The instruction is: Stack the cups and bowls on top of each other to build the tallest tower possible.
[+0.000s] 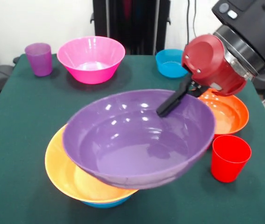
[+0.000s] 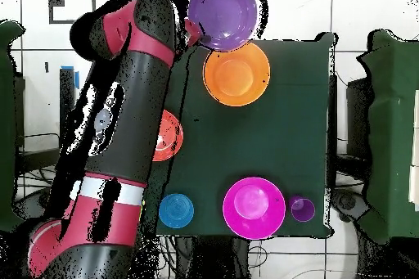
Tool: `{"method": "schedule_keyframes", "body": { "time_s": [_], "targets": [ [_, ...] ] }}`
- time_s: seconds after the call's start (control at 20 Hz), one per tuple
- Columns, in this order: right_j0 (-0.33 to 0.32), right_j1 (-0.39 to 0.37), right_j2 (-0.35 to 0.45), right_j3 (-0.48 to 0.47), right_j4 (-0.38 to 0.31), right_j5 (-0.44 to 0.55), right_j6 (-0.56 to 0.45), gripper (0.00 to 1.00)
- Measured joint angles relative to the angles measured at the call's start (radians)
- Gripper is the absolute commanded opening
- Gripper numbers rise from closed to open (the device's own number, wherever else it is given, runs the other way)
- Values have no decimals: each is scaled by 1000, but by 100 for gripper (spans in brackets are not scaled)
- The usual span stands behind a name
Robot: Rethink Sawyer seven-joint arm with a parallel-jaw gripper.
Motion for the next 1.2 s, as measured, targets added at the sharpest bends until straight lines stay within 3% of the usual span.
{"method": "schedule_keyframes", "body": {
  "time_s": [0.55, 1.2],
  "targets": [
    [-31, -78, 0, 44, -69, 0, 0, 0],
    [-40, -65, 0, 47, -132, -6, 0, 0]
  ]
}}
